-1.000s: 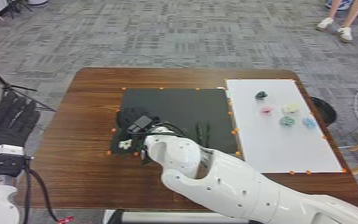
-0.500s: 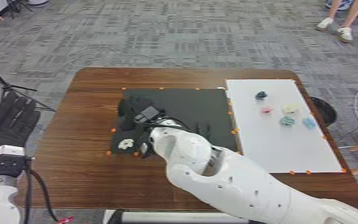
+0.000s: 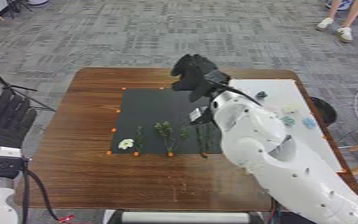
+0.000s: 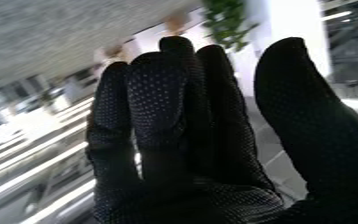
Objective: Arrange flowers
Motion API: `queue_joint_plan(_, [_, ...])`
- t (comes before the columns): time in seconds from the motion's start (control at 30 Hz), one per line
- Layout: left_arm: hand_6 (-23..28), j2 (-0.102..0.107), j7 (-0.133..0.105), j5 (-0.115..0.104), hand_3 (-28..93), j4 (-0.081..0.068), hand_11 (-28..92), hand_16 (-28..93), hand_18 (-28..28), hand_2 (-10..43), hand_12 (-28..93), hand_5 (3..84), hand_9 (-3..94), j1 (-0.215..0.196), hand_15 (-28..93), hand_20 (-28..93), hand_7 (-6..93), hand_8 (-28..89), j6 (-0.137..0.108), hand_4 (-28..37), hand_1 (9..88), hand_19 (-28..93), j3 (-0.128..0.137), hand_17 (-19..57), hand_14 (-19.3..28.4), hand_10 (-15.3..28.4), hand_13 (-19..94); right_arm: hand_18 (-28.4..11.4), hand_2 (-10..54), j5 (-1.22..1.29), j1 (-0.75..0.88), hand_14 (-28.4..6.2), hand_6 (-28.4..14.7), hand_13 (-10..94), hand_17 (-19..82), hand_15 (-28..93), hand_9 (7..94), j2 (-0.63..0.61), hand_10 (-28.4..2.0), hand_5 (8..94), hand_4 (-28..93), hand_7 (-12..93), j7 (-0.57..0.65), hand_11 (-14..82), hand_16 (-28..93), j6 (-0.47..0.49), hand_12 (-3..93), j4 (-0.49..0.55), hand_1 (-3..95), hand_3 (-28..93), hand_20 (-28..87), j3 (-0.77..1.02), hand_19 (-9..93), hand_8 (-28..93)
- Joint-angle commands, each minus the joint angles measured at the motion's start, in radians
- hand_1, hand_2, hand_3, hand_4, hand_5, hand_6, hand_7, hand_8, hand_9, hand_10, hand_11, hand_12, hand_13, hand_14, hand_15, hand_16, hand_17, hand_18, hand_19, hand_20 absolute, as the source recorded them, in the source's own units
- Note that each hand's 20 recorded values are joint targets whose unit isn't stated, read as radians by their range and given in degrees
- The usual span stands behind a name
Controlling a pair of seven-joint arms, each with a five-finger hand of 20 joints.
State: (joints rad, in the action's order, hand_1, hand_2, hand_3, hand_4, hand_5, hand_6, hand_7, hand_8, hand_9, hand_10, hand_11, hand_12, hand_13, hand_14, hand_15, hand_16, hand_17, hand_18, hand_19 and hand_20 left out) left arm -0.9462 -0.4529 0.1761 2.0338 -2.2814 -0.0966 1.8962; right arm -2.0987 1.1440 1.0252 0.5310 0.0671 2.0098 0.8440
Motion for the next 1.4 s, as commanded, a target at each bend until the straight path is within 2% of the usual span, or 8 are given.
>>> queue_joint_plan(0.03, [6.0, 0.007, -0.018, 0.004, 74, 0.001, 15, -4, 9.9, 13.5, 9, 41.4, 34.5, 0.035, 15, 11, 7.8, -8, 0.024, -28.3, 21.8, 17, -0.030, -3.3, 9.5, 12.0, 24, -25.1, -9.5, -0.030, 0.109, -11.3, -5.0, 67, 29, 68, 62.5, -0.188, -16.3, 60.5, -27, 15, 0.097, 19.9, 31, 0.017, 17.5, -0.007, 40.9, 84, 32, 0.197, 78, -10])
queue_joint_plan(0.2, [6.0, 0.032, -0.031, 0.000, 74, -0.006, 15, -4, 8.9, 13.4, 9, 41.3, 34.0, 0.075, 14, 10, 7.7, -8, 0.021, -28.3, 22.0, 16, -0.063, -2.8, 8.8, 12.0, 24, -25.0, -9.5, -0.054, 0.258, -11.3, -4.8, 66, 28, 68, 62.1, -0.257, -16.2, 60.5, -27, 14, 0.162, 19.4, 31, -0.001, 17.5, -0.001, 42.0, 84, 32, 0.315, 77, -10])
queue_joint_plan(0.23, [6.0, 0.035, -0.037, 0.005, 74, -0.008, 14, -5, 8.0, 13.3, 8, 41.2, 33.0, 0.084, 14, 10, 7.6, -8, 0.029, -28.3, 22.1, 15, -0.068, -2.1, 8.4, 11.8, 23, -25.0, -9.5, -0.073, 0.293, -11.2, -4.6, 67, 29, 69, 62.3, -0.266, -15.9, 60.7, -27, 14, 0.174, 19.6, 31, 0.005, 17.6, 0.005, 42.5, 84, 32, 0.338, 77, -10])
queue_joint_plan(0.37, [6.2, 0.038, -0.049, -0.003, 74, -0.011, 13, -5, 5.8, 13.3, 8, 41.0, 30.8, 0.109, 12, 9, 7.3, -8, 0.024, -28.3, 22.5, 13, -0.091, -0.8, 6.9, 11.3, 21, -25.0, -9.5, -0.127, 0.395, -11.0, -4.3, 67, 29, 69, 62.7, -0.281, -15.3, 61.3, -28, 15, 0.193, 19.5, 33, 0.030, 17.3, 0.003, 44.1, 84, 32, 0.408, 77, -10])
queue_joint_plan(0.47, [6.2, 0.037, -0.043, 0.001, 74, -0.012, 13, -5, 5.5, 13.3, 8, 40.9, 30.0, 0.115, 12, 9, 7.2, -8, 0.032, -28.3, 22.6, 13, -0.097, -0.7, 6.8, 11.2, 20, -24.8, -9.5, -0.116, 0.430, -10.6, -4.3, 67, 29, 68, 61.7, -0.271, -15.1, 60.8, -28, 15, 0.220, 18.9, 35, 0.076, 17.0, 0.003, 44.7, 83, 32, 0.460, 77, -10])
queue_joint_plan(0.73, [6.2, 0.030, -0.033, 0.008, 74, -0.010, 14, -5, 6.9, 13.4, 8, 40.8, 30.2, 0.110, 12, 10, 7.2, -8, 0.030, -28.3, 22.6, 14, -0.092, -1.6, 7.5, 11.4, 21, -24.9, -9.5, -0.064, 0.461, -11.8, -5.4, 65, 27, 70, 54.7, -0.287, -14.5, 55.1, -28, 11, 0.247, 16.0, 37, 0.281, 15.6, -0.002, 44.4, 85, 32, 0.548, 76, -10])
queue_joint_plan(1.03, [6.0, 0.022, -0.039, 0.009, 74, 0.004, 14, -4, 8.7, 13.4, 8, 40.6, 30.2, 0.073, 12, 11, 7.4, -8, 0.023, -28.3, 22.4, 16, -0.065, -2.7, 7.5, 11.2, 22, -25.2, -9.5, -0.071, 0.474, -13.1, -6.2, 63, 26, 74, 50.9, -0.297, -14.7, 52.7, -28, 10, 0.242, 14.2, 32, 0.274, 14.2, -0.045, 42.6, 86, 33, 0.556, 75, -10])
queue_joint_plan(1.4, [6.1, 0.021, -0.041, 0.005, 74, 0.007, 13, -4, 8.8, 13.2, 8, 40.5, 28.8, 0.079, 12, 10, 7.4, -8, 0.024, -28.3, 22.5, 16, -0.076, -2.7, 7.7, 10.6, 22, -24.6, -9.5, -0.057, 0.367, -12.4, -5.3, 64, 27, 75, 50.9, -0.287, -13.5, 52.7, -28, 11, 0.214, 14.2, 31, 0.288, 13.5, -0.149, 43.3, 85, 33, 0.460, 75, -10])
